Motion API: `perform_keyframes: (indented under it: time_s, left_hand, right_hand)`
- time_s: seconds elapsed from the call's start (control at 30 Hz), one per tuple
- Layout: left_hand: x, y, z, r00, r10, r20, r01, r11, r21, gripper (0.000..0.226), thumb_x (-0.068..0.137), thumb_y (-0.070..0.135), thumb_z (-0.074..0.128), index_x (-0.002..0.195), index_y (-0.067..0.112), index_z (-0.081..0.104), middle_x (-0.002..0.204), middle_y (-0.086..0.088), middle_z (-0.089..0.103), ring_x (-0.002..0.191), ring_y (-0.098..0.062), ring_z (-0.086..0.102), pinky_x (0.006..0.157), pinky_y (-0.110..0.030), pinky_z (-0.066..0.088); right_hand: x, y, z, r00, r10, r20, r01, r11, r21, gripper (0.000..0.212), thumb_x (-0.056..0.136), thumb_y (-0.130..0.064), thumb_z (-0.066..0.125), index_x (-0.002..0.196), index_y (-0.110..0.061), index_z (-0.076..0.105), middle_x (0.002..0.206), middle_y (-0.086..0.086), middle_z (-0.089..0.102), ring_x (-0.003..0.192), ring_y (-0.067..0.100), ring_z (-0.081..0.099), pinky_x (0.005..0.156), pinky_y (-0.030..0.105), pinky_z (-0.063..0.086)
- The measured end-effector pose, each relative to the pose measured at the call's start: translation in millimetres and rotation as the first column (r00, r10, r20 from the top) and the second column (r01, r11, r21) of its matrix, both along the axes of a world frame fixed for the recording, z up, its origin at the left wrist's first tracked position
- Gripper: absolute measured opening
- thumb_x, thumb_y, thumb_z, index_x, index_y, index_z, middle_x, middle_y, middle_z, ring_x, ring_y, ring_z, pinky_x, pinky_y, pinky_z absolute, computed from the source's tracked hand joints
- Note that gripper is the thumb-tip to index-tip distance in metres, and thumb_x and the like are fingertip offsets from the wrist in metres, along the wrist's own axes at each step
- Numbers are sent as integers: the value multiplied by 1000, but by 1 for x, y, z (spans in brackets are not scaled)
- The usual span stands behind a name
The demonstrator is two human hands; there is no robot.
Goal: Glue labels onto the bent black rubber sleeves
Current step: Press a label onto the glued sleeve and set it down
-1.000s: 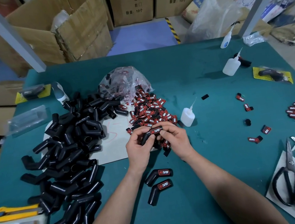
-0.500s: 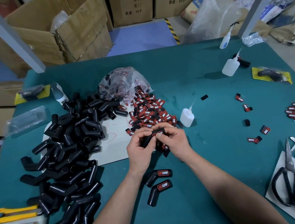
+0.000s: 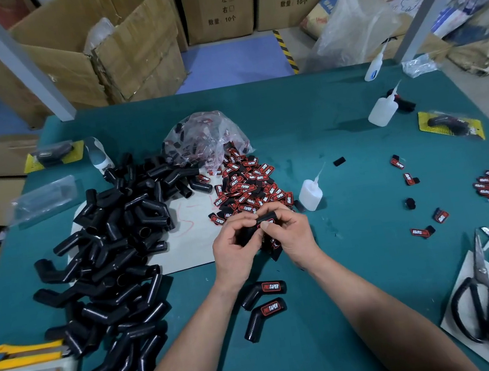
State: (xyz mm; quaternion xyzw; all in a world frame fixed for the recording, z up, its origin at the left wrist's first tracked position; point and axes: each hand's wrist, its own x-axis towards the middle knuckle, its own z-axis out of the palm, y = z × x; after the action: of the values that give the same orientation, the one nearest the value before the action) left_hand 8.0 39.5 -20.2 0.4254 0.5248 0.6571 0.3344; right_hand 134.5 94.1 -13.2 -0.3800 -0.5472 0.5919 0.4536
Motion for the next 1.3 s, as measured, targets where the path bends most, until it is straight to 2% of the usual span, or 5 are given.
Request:
perform_keyframes:
  time_s: [0.23, 0.7, 0.9, 1.1, 1.3]
  left_hand:
    - [-1, -2, 3, 997, -32, 76, 35, 999, -34, 26, 81, -10, 70, 101, 8, 67, 106, -7, 69, 102, -10, 68, 93, -22, 53]
    - [-1, 0, 0, 995, 24, 96, -20, 999, -38, 20, 84, -5, 68, 96, 12, 69, 101, 2, 74, 98, -16, 69, 91, -26, 54]
    - [0, 0, 1, 989, 46, 139, -39, 998, -54, 18, 85, -2, 68, 96, 11, 68, 100, 7, 74, 95, -13, 69, 88, -26, 55]
    - [-1, 1, 1, 988, 62, 139, -53, 997, -64, 17, 85, 0, 67, 97, 11, 68, 100, 7, 74, 97, -12, 69, 89, -25, 54]
    - [-1, 2, 0, 988, 67, 138, -57, 995, -79, 16, 86, 1, 68, 97, 13, 69, 101, 8, 75, 99, -12, 69, 90, -24, 54]
  right_hand:
    - [1, 2, -4, 1000, 4, 15, -4, 1000, 6, 15, 82, -3, 70, 72, 7, 65, 100, -2, 67, 98, 14, 63, 92, 31, 49]
    - [-1, 0, -2, 998, 19, 60, -22, 998, 54, 24, 87, -12, 68, 78, -31, 76, 102, -10, 69, 99, 12, 64, 90, 26, 49]
    - [-1, 1, -6, 995, 40, 93, -40, 999, 5, 21, 92, -9, 59, 87, 4, 74, 107, -10, 68, 96, 9, 62, 81, 30, 54]
    - [-2, -2, 4, 995, 74, 66, -75, 997, 10, 31, 98, -5, 50, 92, -18, 77, 111, -12, 66, 95, 8, 62, 79, 23, 53]
    - [0, -2, 3, 995, 85, 60, -86, 996, 17, 25, 97, -3, 52, 92, -4, 76, 113, -4, 66, 98, 9, 62, 80, 24, 54]
